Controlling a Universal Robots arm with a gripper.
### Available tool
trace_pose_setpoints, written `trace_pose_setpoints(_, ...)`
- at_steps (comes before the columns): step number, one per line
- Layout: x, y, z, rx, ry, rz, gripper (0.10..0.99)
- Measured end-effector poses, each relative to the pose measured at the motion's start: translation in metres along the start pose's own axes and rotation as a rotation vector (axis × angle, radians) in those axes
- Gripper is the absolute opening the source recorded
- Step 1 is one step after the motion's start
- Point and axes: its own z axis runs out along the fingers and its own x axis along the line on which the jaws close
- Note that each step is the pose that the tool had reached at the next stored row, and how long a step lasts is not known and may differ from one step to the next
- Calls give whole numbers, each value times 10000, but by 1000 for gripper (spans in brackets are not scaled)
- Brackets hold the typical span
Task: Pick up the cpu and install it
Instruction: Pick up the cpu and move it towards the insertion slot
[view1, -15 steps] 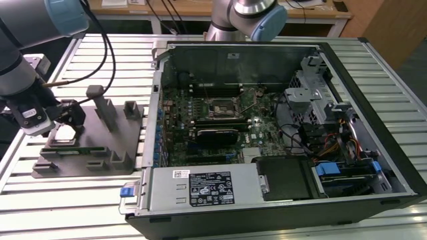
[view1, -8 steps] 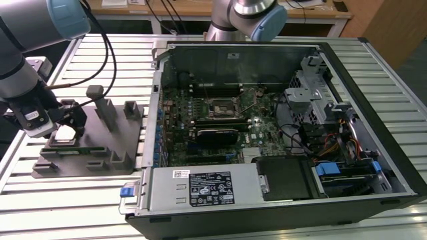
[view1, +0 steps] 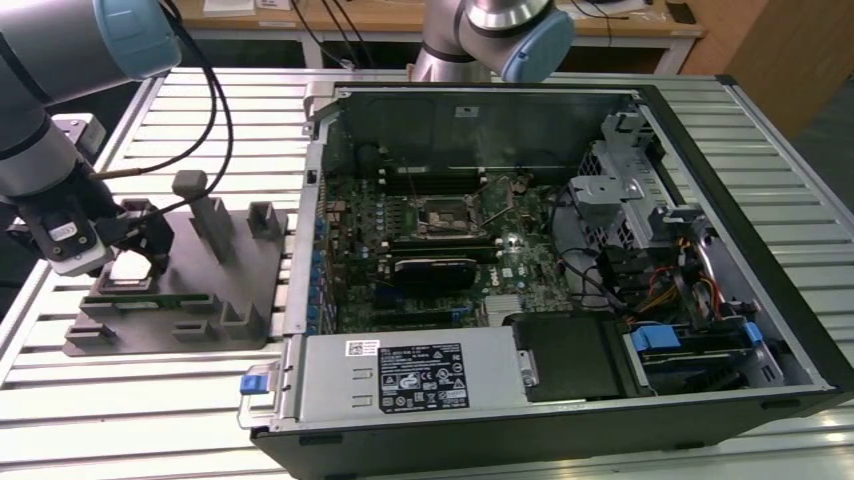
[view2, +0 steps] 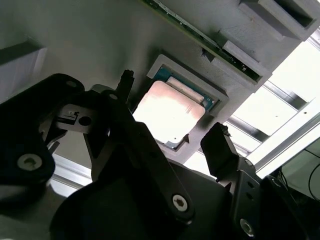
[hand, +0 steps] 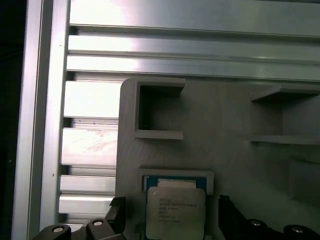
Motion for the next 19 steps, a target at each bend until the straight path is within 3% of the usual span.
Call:
trace_pose_setpoints(3, 0, 0, 0, 0, 0, 8, 808)
trace_pose_setpoints(4, 0, 0, 0, 0, -1, 11, 737)
trace_pose_setpoints(18, -1, 2, -38, 0, -2, 18, 722)
trace_pose_setpoints(19, -1, 2, -38, 0, -2, 19, 659)
